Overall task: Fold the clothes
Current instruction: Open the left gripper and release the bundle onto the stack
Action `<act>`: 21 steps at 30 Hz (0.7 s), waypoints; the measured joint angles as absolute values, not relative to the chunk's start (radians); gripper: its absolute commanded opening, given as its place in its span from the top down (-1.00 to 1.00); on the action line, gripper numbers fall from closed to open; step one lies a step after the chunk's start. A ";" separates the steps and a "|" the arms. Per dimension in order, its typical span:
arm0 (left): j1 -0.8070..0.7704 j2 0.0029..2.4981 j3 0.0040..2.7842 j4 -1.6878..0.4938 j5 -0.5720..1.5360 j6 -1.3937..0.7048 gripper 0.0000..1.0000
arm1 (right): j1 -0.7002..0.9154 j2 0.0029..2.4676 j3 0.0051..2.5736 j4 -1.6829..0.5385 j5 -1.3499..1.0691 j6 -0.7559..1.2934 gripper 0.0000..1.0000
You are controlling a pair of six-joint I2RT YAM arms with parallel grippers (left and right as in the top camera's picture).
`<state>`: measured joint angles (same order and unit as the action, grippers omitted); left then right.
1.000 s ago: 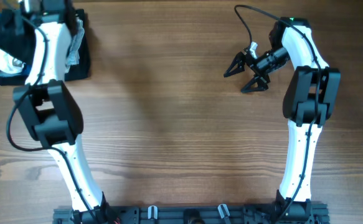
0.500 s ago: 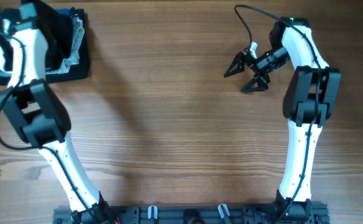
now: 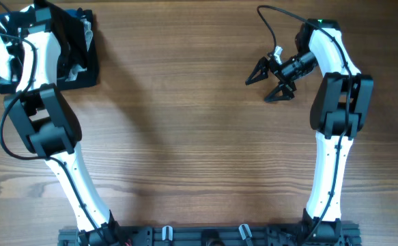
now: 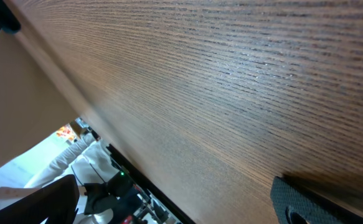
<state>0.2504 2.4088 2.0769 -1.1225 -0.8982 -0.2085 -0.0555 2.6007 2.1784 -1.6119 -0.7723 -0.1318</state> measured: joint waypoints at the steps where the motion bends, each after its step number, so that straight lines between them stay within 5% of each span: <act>1: 0.251 2.404 2.077 -1.122 -0.912 -0.212 -1.00 | -0.056 2.601 2.178 -1.612 -0.772 -0.132 -0.99; 21: 0.063 1.919 2.127 -1.266 -0.791 -0.287 -0.99 | -0.054 2.600 2.178 -1.604 -0.748 -0.124 -0.98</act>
<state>0.0631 1.9186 2.1273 -1.2655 -0.7906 -0.2871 -0.0536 2.6003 2.1784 -1.6035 -0.7479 -0.1242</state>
